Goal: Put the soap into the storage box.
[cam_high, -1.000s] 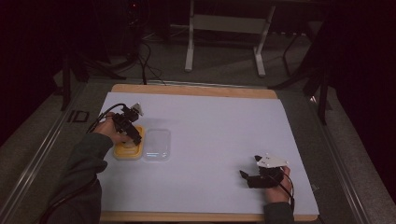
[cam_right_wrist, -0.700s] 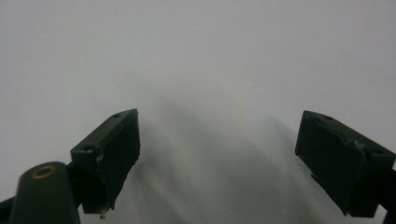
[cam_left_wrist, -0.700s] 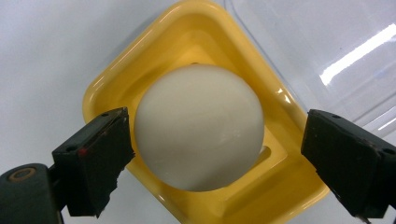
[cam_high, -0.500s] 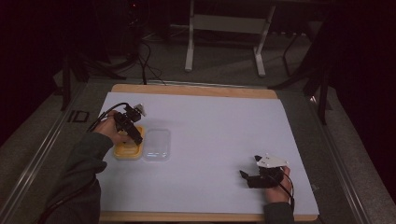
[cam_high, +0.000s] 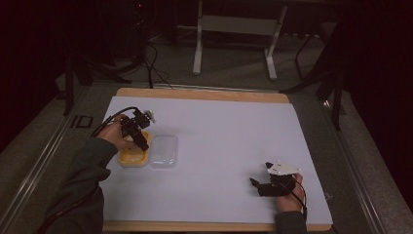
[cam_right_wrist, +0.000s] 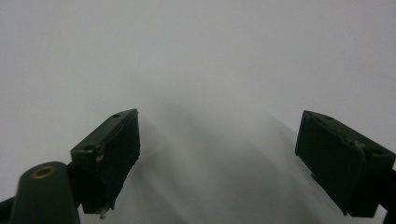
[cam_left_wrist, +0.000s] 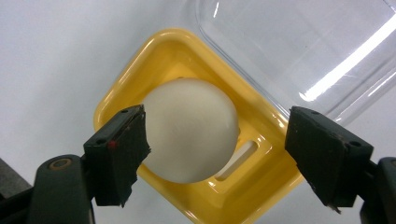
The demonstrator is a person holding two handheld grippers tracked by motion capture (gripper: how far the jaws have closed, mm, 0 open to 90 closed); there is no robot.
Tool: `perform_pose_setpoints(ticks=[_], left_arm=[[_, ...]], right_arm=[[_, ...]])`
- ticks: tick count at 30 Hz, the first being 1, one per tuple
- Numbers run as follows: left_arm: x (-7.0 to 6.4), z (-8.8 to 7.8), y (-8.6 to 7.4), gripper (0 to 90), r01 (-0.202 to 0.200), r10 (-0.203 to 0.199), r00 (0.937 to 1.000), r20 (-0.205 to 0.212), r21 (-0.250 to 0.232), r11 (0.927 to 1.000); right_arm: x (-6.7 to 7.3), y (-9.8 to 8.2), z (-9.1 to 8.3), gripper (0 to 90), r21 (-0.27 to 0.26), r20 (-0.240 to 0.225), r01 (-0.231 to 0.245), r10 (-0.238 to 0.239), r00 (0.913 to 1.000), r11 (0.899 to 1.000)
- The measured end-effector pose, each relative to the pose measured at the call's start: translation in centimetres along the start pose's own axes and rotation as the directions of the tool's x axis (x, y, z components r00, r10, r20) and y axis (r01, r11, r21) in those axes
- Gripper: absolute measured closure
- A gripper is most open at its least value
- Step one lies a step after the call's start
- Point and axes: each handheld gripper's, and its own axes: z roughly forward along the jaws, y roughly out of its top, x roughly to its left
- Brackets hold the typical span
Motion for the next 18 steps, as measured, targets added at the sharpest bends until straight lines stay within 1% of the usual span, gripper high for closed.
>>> perform_pose_setpoints(ticks=[4,7,9,12,16,18], left_arm=[[-0.4,-0.4,0.1,25.2,-0.025,0.025,0.9997,-0.002,-0.009,0.9996],[-0.7,-0.6,0.2,29.3,-0.042,0.042,0.9991,-0.004,-0.016,0.999],[-0.9,-0.7,0.3,30.9,-0.054,0.054,0.9985,0.004,-0.018,0.9984],[-1.2,-0.8,0.3,32.6,-0.083,0.083,0.9966,0.004,-0.017,0.9964],[-2.0,-1.0,0.4,34.7,-0.107,0.107,0.9942,0.008,-0.032,0.9937],[-2.4,-1.0,0.5,35.5,-0.116,0.117,0.9932,0.002,-0.039,0.9925]], right_arm=[[0.0,0.0,0.0,13.8,0.002,0.0,0.0,0.0,1.0,1.0],[0.0,0.0,0.0,13.8,0.002,-0.001,0.001,-0.001,1.0,1.0],[0.0,0.0,0.0,13.8,0.002,0.0,0.001,-0.001,1.0,1.0],[0.0,0.0,0.0,13.9,0.002,-0.001,0.001,-0.001,1.0,1.0],[0.0,0.0,0.0,13.8,0.004,0.0,0.001,-0.001,1.0,1.0],[0.0,0.0,0.0,13.8,0.004,0.0,0.001,-0.001,1.0,1.0]])
